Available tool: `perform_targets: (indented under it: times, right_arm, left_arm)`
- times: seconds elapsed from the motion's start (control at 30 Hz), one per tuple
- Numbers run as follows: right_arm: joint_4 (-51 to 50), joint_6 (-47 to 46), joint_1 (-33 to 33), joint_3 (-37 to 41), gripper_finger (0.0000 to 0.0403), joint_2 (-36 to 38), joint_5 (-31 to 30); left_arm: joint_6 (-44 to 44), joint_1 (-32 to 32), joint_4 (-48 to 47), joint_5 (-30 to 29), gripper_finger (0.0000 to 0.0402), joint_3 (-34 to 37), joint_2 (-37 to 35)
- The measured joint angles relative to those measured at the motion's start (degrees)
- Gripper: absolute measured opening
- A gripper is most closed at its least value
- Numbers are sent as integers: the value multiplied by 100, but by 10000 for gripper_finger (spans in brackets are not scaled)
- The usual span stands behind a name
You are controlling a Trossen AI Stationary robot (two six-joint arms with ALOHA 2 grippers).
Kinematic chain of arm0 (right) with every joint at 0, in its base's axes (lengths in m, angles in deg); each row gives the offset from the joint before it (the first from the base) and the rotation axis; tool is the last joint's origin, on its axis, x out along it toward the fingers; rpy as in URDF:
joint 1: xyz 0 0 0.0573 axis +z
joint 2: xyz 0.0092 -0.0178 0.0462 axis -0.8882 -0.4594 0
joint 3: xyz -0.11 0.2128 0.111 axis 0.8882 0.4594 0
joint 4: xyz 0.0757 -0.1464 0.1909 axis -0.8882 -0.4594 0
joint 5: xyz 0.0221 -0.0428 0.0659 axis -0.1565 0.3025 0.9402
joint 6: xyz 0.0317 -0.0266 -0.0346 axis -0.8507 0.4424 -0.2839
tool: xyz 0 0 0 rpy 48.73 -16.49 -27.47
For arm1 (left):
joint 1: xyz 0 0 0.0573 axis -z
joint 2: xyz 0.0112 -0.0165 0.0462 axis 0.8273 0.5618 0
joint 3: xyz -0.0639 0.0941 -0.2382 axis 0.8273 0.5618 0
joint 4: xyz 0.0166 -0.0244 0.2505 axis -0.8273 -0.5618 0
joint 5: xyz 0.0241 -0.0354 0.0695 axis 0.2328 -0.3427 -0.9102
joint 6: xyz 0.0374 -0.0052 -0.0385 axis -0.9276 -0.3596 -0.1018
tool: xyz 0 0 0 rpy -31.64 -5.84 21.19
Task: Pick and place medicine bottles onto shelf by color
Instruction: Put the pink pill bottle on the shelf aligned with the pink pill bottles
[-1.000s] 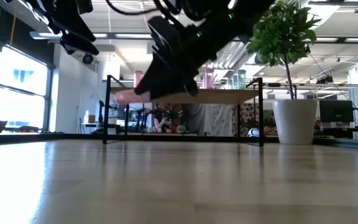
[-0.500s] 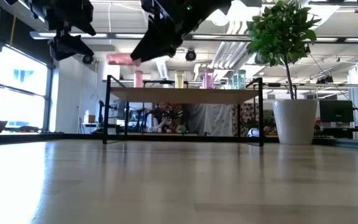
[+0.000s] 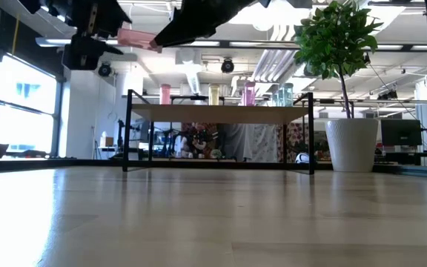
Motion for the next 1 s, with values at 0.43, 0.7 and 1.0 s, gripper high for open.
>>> perform_targets:
  times: [0.43,0.7,1.0]
  right_arm:
    - [47,752,36,-4,97,0,84]
    - [188,971,38,-4,97,0,224]
    - [188,1022,38,-4,97,0,224]
  left_arm:
    - [143,384,398,814,239,0,614]
    - [86,444,788,1001,238,0,933]
    - [88,489,1024,1113,172,0,1090]
